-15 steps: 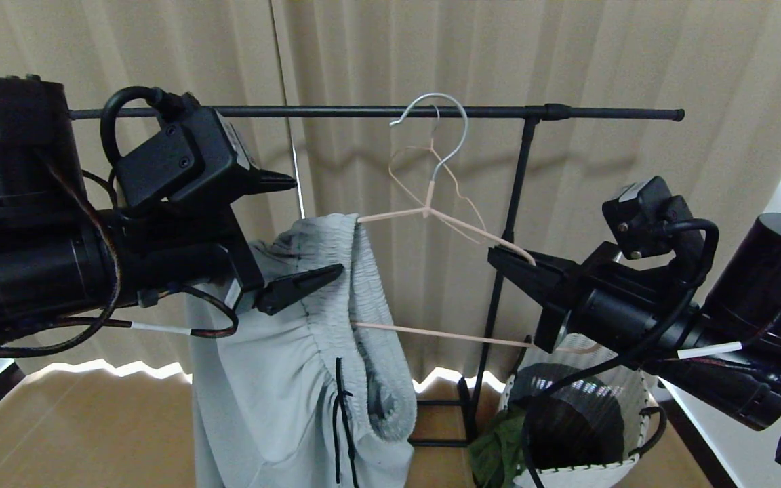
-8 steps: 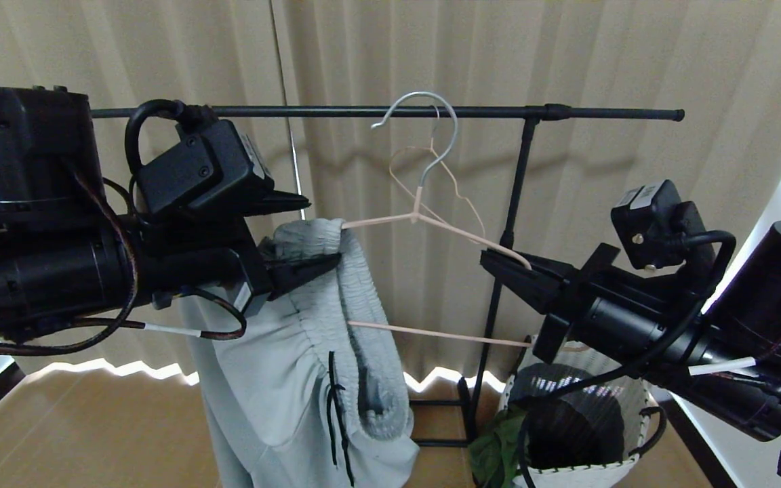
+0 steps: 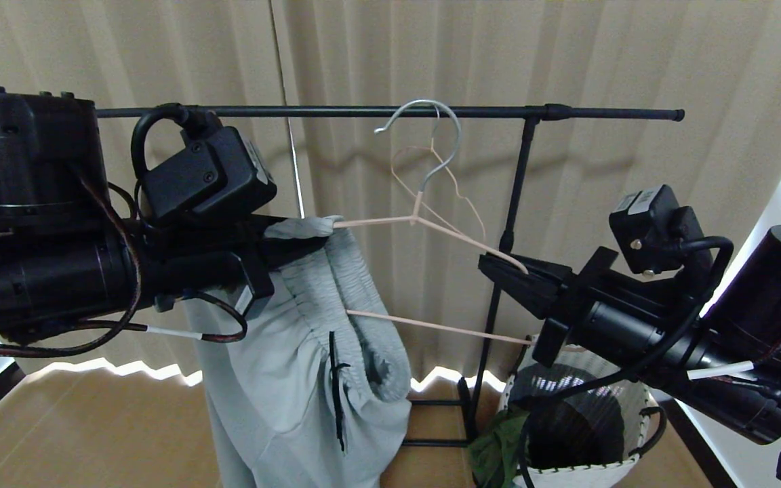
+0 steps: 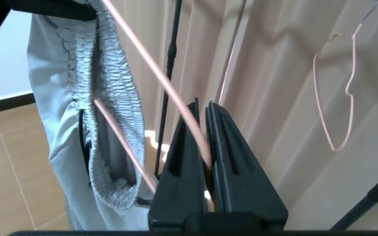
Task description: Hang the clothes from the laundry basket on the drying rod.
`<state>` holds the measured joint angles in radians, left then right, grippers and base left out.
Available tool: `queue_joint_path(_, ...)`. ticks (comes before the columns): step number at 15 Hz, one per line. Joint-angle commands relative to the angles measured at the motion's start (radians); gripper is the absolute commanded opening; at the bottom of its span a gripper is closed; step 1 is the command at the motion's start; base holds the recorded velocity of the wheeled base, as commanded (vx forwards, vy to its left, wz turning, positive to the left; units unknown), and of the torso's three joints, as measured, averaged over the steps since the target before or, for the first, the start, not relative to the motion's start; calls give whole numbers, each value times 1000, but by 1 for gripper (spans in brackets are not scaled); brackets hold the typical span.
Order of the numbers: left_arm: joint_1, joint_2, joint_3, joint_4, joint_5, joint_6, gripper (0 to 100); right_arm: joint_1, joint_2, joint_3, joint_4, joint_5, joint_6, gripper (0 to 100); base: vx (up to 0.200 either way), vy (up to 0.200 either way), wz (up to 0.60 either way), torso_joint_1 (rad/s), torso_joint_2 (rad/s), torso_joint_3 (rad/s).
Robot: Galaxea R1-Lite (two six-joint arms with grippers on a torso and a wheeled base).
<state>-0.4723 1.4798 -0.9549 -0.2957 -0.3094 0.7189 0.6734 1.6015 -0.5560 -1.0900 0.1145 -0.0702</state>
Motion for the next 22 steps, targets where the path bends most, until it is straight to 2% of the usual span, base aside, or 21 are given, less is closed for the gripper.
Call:
queue_joint_path(1, 0, 5, 2, -17, 1, -1, 0, 0, 0, 7, 4, -2, -2, 100, 0, 0, 0, 0, 0, 0)
queue_joint_path(4, 27, 16, 47, -94, 38, -4, 0, -25, -6, 4, 1, -9, -34, 100, 0, 0, 0, 0, 0, 0)
queue_joint_path(6, 34, 20, 70, -109, 156, -21, 0, -63, -9, 8, -1, -9, -91, 100, 0, 0, 0, 0, 0, 0)
queue_joint_path(7, 32, 20, 70, -109, 236, -67, 0, -64, -11, 8, -1, -7, -103, 100, 0, 0, 0, 0, 0, 0)
queue_joint_path(10, 14, 36, 62, -111, 331, -262, 0, -52, 2, 64, -1, -4, -103, 100, 0, 0, 0, 0, 0, 0)
queue_joint_path(13, 0, 30, 62, -155, 320, -362, 0, -34, 38, 97, -1, -2, -102, 100, 0, 0, 0, 0, 0, 0)
queue_joint_path(14, -17, 31, 65, -226, 317, -385, 0, -32, 67, 96, -1, -1, -100, 100, 0, 0, 0, 0, 0, 0)
queue_joint_path(16, -42, 30, 68, -278, 314, -388, 0, -32, 129, 83, -2, -2, -100, 100, 0, 0, 0, 0, 0, 0)
queue_joint_path(22, -114, 11, 70, -278, 314, -388, 0, -25, 273, 5, -107, -4, -92, 100, 0, 0, 0, 0, 0, 0)
